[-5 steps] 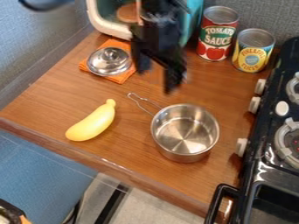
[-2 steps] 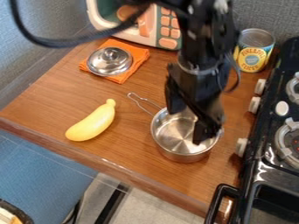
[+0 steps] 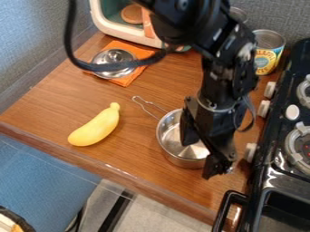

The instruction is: Move the silver pot to the upper middle of the table

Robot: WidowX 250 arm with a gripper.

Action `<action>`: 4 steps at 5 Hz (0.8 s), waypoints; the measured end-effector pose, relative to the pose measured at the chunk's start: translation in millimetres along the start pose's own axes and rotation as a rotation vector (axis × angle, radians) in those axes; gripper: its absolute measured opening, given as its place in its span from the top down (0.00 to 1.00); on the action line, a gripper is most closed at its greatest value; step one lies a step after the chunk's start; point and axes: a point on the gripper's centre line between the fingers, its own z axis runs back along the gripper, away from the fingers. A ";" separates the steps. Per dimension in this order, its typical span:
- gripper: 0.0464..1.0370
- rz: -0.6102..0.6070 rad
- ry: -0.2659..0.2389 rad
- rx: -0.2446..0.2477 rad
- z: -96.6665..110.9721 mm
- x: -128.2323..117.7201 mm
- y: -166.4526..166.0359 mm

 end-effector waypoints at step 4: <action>0.90 -0.011 0.015 -0.021 -12.9 -1.0 0.6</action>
